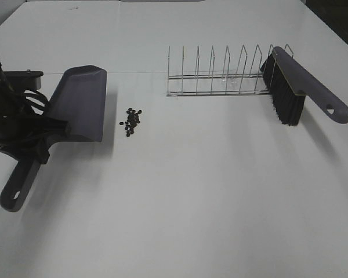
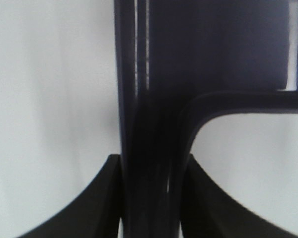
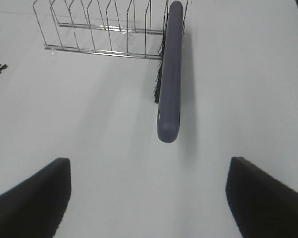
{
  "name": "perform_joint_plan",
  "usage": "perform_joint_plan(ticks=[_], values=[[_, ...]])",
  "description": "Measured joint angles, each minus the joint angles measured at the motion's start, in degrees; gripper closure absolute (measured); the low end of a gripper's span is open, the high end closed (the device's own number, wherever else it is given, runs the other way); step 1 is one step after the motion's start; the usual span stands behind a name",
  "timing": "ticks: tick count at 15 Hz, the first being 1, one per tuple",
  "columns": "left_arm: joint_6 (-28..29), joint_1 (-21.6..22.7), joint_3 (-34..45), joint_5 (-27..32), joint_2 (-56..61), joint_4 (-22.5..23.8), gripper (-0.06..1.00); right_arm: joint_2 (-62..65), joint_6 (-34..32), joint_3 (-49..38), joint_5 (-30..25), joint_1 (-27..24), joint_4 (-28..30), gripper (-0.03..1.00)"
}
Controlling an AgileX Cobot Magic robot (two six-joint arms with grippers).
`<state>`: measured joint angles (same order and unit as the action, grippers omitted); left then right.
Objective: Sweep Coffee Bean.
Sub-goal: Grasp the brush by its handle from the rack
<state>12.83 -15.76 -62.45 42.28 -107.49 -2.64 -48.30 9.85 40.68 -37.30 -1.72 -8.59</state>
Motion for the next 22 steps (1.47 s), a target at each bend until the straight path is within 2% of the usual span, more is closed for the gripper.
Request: perform_joint_plan(ticks=[1, 3, 7, 12, 15, 19, 22], values=[[-0.2, 0.0, 0.0, 0.0, 0.0, 0.0, 0.68, -3.5, 0.0, 2.1, -0.2, 0.0, 0.0, 0.26], [-0.2, 0.0, 0.0, 0.0, 0.0, 0.1, 0.68, -21.0, 0.0, 14.7, -2.7, 0.0, 0.0, 0.26], [-0.3, 0.0, 0.0, 0.0, 0.0, 0.1, 0.68, -39.4, 0.0, 32.5, -6.9, 0.0, 0.0, 0.26], [-0.3, 0.0, 0.0, -0.1, 0.0, 0.1, 0.68, -60.2, -0.1, 55.5, -17.7, 0.0, 3.0, 0.26], [-0.3, 0.0, 0.0, -0.1, 0.0, 0.1, 0.68, -68.1, -1.7, 64.7, -20.8, 0.0, 5.4, 0.26], [-0.3, 0.0, 0.0, -0.1, 0.0, 0.1, 0.68, -79.8, -2.1, 75.6, -21.4, 0.0, 5.7, 0.26], [-0.3, 0.0, 0.0, -0.1, 0.0, 0.1, 0.68, -84.4, -2.1, 79.1, -21.4, 0.0, 5.7, 0.26]])
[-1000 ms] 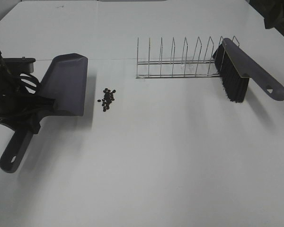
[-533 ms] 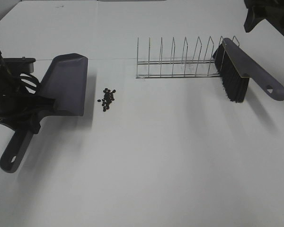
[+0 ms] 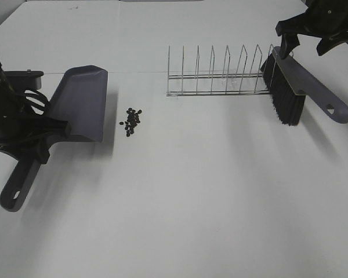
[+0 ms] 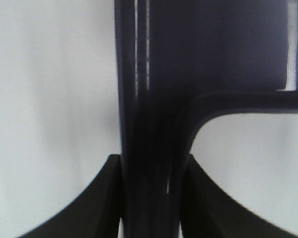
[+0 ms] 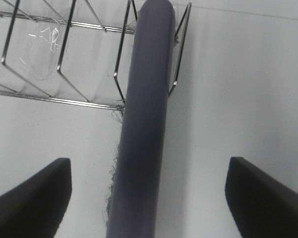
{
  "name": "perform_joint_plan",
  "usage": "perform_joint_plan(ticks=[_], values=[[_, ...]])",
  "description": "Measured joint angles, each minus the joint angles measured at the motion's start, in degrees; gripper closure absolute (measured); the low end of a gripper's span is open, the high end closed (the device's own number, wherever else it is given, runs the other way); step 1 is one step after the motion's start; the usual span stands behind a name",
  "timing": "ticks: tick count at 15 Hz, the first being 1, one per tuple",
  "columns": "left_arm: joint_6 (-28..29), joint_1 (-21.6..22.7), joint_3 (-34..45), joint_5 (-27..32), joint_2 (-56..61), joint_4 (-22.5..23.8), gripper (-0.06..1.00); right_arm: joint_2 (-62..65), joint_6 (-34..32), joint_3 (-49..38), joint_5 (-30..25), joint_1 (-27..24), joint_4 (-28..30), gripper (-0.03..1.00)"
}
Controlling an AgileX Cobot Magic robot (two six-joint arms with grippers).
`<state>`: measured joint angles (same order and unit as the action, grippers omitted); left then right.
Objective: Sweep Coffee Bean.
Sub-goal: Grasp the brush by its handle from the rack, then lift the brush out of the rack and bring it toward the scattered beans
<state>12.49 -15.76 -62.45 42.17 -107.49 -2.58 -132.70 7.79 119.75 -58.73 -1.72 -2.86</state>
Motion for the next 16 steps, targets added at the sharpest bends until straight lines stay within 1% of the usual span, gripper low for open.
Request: perform_joint_plan(ticks=[4, 5, 6, 8, 12, 15, 16], values=[[0.0, 0.0, 0.0, -0.3, 0.0, 0.0, 0.68, -5.0, 0.0, 1.1, 0.2, 0.0, 0.0, 0.32], [0.0, 0.0, 0.0, -0.3, 0.0, 0.0, 0.68, -6.0, 0.0, 1.2, 0.2, 0.0, 0.0, 0.34], [0.0, 0.0, 0.0, -0.3, 0.0, 0.0, 0.68, -6.8, 0.0, 1.2, 0.1, 0.0, 0.0, 0.42], [0.0, 0.0, 0.0, -0.4, 0.0, 0.0, 0.68, -7.4, 0.0, 1.2, -0.7, 0.0, -0.4, 0.71], [0.0, 0.0, 0.0, -0.4, 0.0, 0.0, 0.68, -7.4, -0.5, 5.3, -5.2, 0.0, -1.2, 0.7], [0.0, 0.0, 0.0, -0.4, 0.0, 0.0, 0.68, -7.4, -1.5, 12.2, -10.8, 0.0, -1.4, 0.7], [0.0, 0.0, 0.0, -0.4, 0.0, 0.0, 0.68, -7.4, -1.8, 15.5, -11.2, 0.0, -1.5, 0.7]])
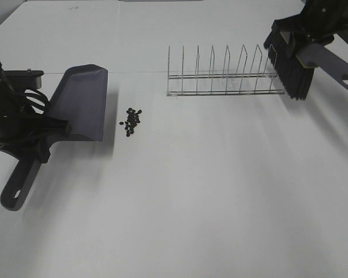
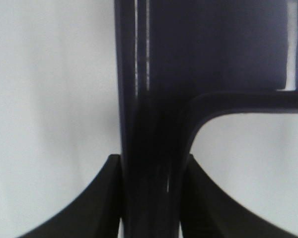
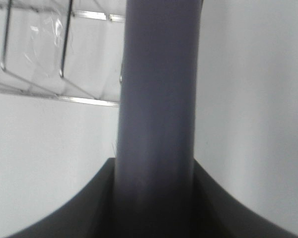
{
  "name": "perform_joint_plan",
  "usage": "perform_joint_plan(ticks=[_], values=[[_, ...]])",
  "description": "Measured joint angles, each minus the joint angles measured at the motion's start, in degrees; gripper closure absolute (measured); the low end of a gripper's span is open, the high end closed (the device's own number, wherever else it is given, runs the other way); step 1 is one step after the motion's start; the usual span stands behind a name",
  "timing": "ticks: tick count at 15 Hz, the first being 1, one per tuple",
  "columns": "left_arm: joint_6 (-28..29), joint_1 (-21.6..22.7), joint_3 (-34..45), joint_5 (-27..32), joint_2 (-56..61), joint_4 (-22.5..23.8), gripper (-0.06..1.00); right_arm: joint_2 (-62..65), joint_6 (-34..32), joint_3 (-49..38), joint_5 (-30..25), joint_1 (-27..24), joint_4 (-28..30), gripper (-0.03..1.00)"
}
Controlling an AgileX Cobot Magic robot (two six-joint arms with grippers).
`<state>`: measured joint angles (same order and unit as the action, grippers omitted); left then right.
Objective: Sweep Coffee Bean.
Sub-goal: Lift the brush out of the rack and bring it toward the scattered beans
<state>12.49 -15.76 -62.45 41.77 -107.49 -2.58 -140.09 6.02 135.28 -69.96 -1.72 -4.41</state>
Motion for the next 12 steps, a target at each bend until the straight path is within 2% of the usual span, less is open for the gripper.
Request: perform_joint_plan(ticks=[5, 7, 10, 12], values=[[0.0, 0.0, 0.0, 0.0, 0.0, 0.0, 0.68, 5.9, -2.9, 3.0, -0.3, 0.0, -0.7, 0.7], [0.0, 0.0, 0.0, 0.0, 0.0, 0.0, 0.68, 15.0, -2.9, -3.0, -0.2, 0.0, -2.1, 0.7], [0.0, 0.0, 0.0, -0.1, 0.0, 0.3, 0.68, 25.0, -2.9, -17.8, -0.2, 0.0, -2.5, 0.7], [0.4, 0.0, 0.0, -0.5, -0.1, 2.1, 0.68, 30.1, -2.9, -28.7, -0.4, 0.0, -3.7, 0.7]])
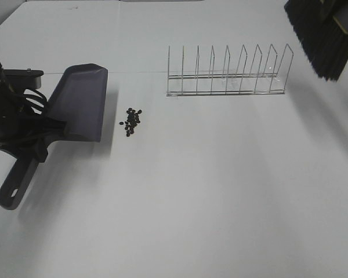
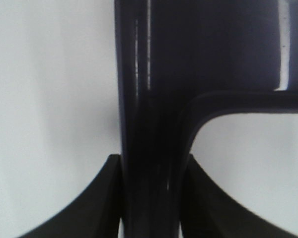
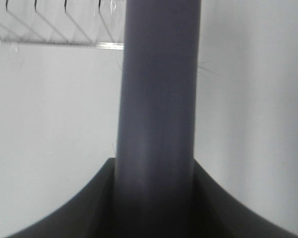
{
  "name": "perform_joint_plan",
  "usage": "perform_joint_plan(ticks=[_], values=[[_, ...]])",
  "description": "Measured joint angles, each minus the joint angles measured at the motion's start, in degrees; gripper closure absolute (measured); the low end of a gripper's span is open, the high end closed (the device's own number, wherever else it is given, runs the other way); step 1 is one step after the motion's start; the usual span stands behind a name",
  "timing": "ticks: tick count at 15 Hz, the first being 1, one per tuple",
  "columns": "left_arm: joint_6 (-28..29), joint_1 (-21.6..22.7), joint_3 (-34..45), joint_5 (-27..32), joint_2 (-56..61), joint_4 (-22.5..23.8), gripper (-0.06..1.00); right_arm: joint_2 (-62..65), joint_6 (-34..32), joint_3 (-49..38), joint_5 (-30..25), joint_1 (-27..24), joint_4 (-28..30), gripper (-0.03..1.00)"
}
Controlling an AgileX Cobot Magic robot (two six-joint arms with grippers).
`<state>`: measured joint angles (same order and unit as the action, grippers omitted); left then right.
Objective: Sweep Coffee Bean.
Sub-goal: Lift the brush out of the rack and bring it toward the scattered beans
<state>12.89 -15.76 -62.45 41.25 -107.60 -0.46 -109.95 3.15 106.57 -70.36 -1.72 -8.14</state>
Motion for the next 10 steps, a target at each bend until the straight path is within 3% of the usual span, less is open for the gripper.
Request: perform_joint_plan(ticks=[2, 5, 7, 10], values=[[0.9, 0.0, 0.0, 0.0, -1.3, 0.9, 0.68, 1.7, 0.1, -9.5, -0.1, 0.2, -1.5, 0.7], [1.1, -0.7, 0.0, 0.0, -4.9, 0.9, 0.68, 1.7, -1.9, -19.3, 8.9, 2.9, 0.5, 0.7], [1.1, -1.8, 0.0, -0.3, -6.6, 0.5, 0.68, 0.6, -5.8, -20.6, 13.0, 6.1, 4.9, 0.7], [1.7, -3.4, -0.4, -1.4, -8.2, 0.5, 0.68, -3.3, -11.1, -20.6, 14.7, 11.7, 10.6, 0.7]])
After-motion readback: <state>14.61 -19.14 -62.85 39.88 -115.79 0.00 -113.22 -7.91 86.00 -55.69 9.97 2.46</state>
